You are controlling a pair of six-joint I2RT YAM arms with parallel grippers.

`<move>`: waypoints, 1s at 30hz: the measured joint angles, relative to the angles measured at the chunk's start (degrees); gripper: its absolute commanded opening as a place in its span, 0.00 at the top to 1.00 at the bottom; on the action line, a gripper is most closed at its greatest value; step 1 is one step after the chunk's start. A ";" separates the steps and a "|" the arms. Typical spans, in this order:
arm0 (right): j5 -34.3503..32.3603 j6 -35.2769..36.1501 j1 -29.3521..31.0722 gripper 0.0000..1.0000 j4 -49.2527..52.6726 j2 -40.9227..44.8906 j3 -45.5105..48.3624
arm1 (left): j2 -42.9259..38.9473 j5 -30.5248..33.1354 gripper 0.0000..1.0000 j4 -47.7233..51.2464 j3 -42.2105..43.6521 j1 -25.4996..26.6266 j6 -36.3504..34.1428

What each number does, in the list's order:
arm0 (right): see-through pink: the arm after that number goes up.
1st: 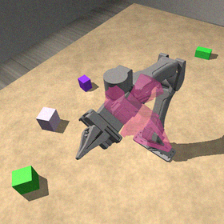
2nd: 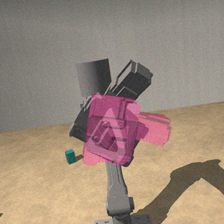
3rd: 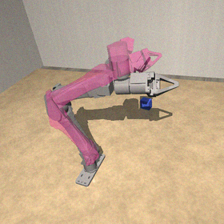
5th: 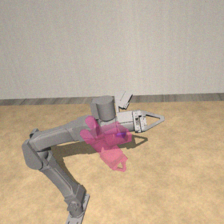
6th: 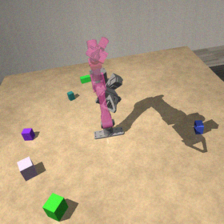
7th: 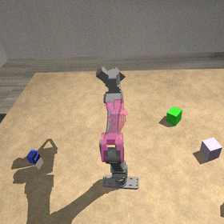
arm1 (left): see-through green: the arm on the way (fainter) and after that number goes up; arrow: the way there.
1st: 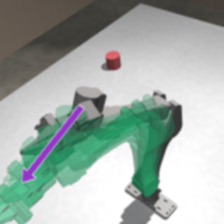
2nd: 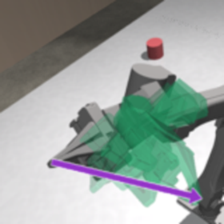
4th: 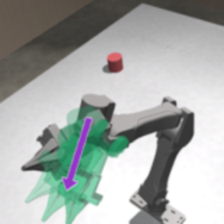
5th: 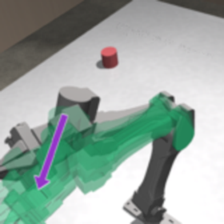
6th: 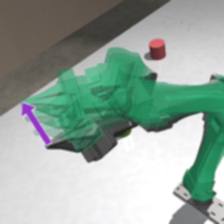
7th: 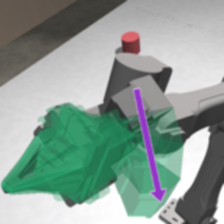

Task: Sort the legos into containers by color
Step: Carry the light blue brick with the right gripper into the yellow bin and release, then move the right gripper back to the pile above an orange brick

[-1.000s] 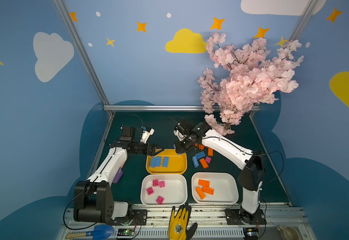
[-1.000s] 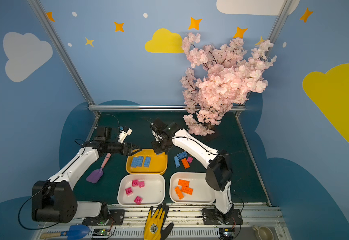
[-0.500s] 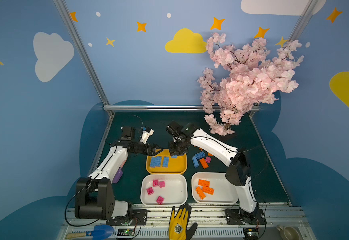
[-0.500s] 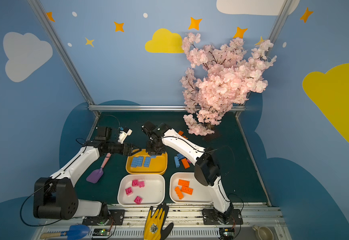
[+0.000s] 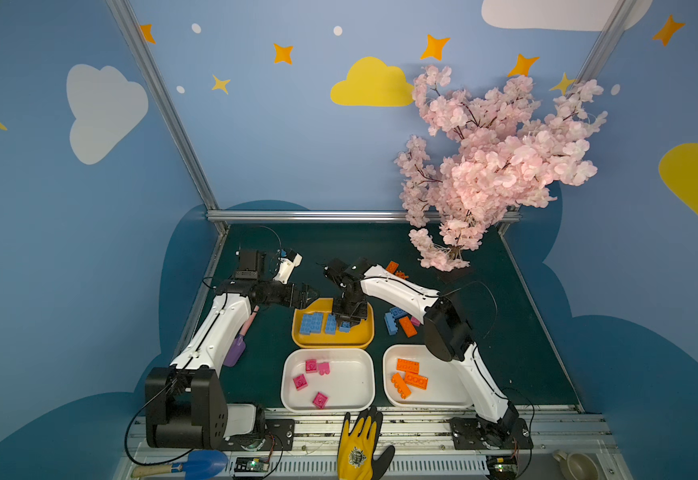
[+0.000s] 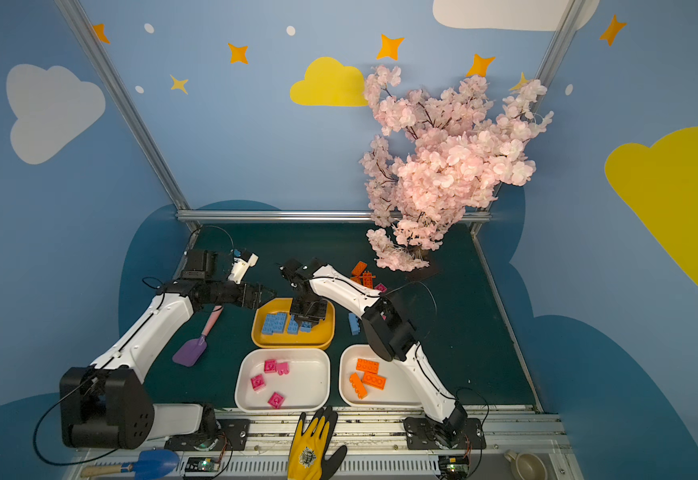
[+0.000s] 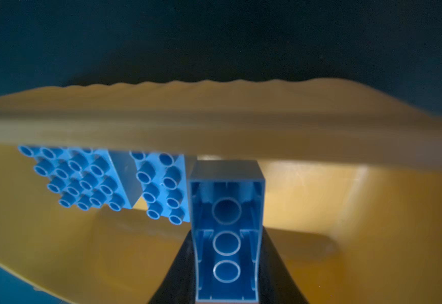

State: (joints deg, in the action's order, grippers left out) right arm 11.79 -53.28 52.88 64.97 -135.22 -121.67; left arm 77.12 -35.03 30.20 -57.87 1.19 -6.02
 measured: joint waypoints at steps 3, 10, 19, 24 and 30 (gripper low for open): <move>0.63 -0.33 0.15 0.62 -0.20 -0.57 -1.75 | 0.15 0.04 0.00 0.00 -0.02 -0.07 -0.33; 1.40 -0.20 0.59 0.50 -0.46 -1.60 -4.07 | 0.85 0.00 0.00 0.24 -0.20 -0.46 -1.22; -1.18 0.90 0.52 0.49 -2.08 2.38 0.50 | 0.85 -0.15 0.00 0.68 -0.20 -0.68 -1.53; -4.26 2.25 -1.27 0.46 -3.34 12.98 9.31 | 0.33 -0.17 0.00 0.70 -0.20 -0.81 -1.51; -8.59 6.99 -8.09 0.34 -3.17 22.69 13.18 | -0.37 -1.03 0.00 0.57 -0.20 -0.83 -1.44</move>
State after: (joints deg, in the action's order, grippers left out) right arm 3.20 -46.28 44.80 61.80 -112.53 -108.49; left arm 76.75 -36.05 30.76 -58.06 0.36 -7.46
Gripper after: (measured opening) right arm 0.630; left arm 0.997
